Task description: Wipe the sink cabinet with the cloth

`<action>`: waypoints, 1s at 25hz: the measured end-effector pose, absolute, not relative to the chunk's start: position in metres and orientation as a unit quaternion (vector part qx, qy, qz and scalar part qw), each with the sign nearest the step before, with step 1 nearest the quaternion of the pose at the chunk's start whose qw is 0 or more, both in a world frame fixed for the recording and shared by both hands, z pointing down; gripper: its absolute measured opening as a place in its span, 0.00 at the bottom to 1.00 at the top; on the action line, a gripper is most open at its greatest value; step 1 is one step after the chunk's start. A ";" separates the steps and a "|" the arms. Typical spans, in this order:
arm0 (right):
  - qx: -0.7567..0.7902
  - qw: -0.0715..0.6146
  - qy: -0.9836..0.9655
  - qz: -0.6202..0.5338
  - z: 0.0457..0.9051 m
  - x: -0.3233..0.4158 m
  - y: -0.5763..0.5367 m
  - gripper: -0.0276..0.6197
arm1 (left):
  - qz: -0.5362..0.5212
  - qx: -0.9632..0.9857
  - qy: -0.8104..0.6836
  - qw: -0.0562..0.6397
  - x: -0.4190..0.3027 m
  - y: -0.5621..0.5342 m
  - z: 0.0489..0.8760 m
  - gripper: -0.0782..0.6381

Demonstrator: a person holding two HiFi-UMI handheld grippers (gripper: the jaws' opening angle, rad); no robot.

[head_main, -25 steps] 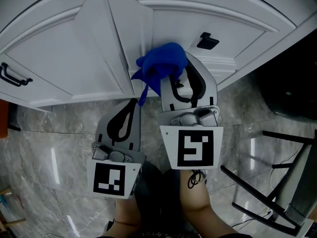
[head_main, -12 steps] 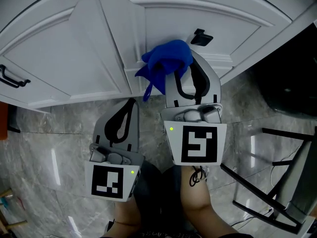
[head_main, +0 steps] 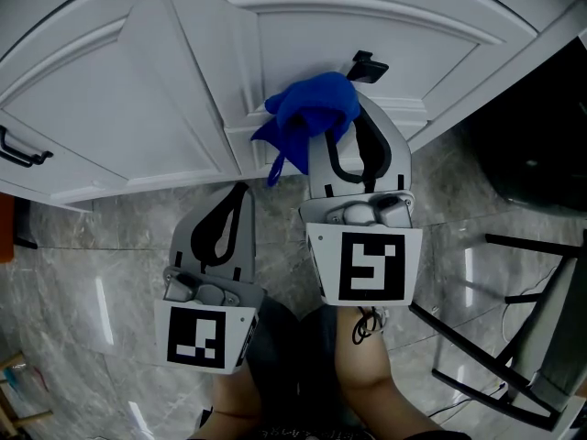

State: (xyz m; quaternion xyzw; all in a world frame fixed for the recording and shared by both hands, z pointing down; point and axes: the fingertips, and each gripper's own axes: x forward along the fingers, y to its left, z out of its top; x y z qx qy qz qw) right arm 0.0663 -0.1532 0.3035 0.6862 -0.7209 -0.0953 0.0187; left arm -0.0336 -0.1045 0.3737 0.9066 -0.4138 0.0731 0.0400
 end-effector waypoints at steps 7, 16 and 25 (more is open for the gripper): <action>0.689 0.024 -0.715 -0.115 0.302 0.074 -0.152 0.22 | 0.072 0.910 -0.407 0.041 -0.031 -0.104 0.375 0.11; 0.704 0.028 -0.701 -0.114 0.302 0.089 -0.149 0.22 | 0.058 0.906 -0.415 0.054 -0.031 -0.105 0.372 0.11; 0.716 0.038 -0.686 -0.125 0.302 0.104 -0.146 0.22 | 0.059 0.910 -0.407 0.043 -0.031 -0.104 0.371 0.11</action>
